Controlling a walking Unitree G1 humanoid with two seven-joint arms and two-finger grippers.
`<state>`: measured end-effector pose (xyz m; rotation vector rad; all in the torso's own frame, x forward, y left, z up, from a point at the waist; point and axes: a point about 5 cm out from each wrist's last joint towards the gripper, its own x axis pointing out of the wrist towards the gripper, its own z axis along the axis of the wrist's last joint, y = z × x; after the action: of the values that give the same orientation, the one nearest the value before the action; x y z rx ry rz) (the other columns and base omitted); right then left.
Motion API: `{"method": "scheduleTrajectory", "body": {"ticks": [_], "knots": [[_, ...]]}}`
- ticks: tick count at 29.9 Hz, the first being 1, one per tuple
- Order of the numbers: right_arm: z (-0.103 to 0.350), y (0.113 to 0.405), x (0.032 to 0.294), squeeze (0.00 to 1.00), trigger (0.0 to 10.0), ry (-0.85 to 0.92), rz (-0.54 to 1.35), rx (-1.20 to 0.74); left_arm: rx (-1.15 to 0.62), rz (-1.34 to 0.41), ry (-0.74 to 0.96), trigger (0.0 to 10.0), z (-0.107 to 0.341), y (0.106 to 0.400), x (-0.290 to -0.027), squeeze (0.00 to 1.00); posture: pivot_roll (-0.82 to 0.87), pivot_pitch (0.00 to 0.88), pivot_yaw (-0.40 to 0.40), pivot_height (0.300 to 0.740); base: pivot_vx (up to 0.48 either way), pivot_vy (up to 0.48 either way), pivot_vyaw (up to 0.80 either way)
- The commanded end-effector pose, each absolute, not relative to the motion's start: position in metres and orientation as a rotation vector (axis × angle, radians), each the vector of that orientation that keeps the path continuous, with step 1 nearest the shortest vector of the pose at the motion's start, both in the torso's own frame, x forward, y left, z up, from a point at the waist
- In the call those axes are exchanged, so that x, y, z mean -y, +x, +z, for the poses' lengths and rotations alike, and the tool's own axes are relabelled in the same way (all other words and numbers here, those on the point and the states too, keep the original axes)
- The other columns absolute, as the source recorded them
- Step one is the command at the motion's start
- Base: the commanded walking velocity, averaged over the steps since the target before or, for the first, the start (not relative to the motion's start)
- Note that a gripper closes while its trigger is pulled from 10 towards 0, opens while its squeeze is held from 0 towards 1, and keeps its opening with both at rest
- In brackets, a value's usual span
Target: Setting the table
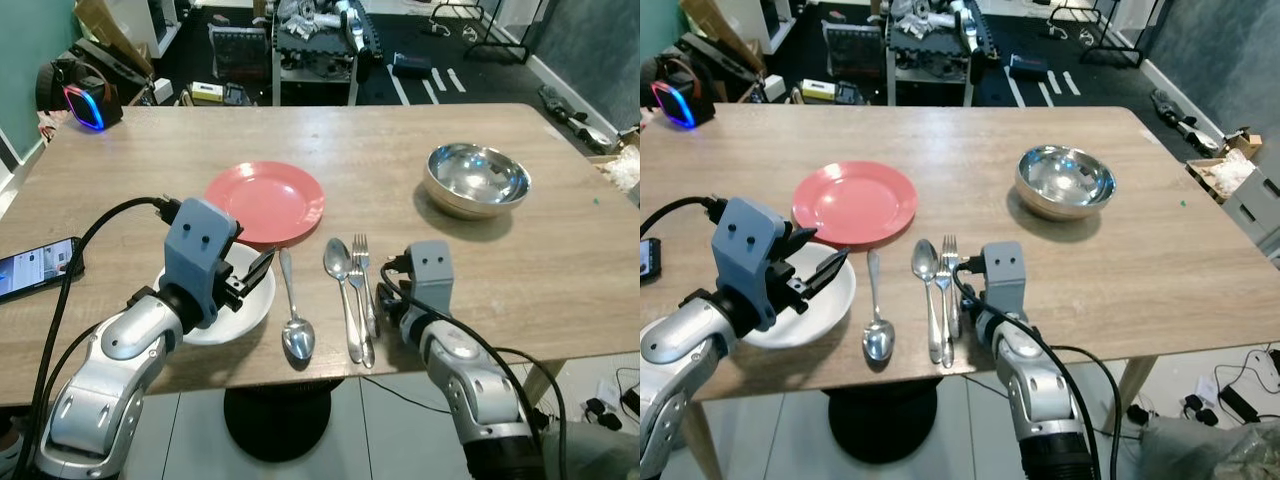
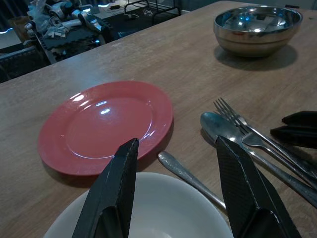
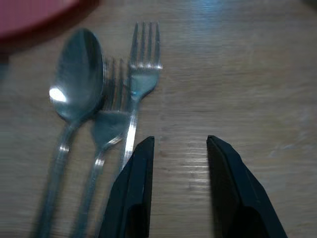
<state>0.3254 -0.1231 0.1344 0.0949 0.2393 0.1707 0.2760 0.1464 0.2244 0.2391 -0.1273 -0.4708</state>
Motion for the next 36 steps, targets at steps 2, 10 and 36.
{"method": "scheduleTrajectory", "body": {"ticks": [2, 10, 36], "knots": [[0.140, 0.323, 0.118, 0.00, 10.0, 0.163, 0.213, -0.205, 0.117, -0.476, 0.252, 10.0, 0.221, 0.276, -0.146, 0.00, 0.10, 0.077, 0.042, 0.740, 0.000, 0.000, 0.00], [0.151, 0.328, 0.108, 0.00, 10.0, 0.116, 0.228, -0.143, 0.115, -0.471, 0.252, 10.0, 0.219, 0.276, -0.146, 0.00, 0.10, 0.065, 0.037, 0.740, 0.000, 0.000, 0.00], [0.113, 0.327, 0.115, 0.00, 10.0, 0.024, 0.149, -0.288, -0.120, -0.763, 0.235, 10.0, 0.213, 0.250, -0.168, 0.00, 0.11, 0.053, 0.034, 0.740, 0.000, 0.000, 0.00]]}}
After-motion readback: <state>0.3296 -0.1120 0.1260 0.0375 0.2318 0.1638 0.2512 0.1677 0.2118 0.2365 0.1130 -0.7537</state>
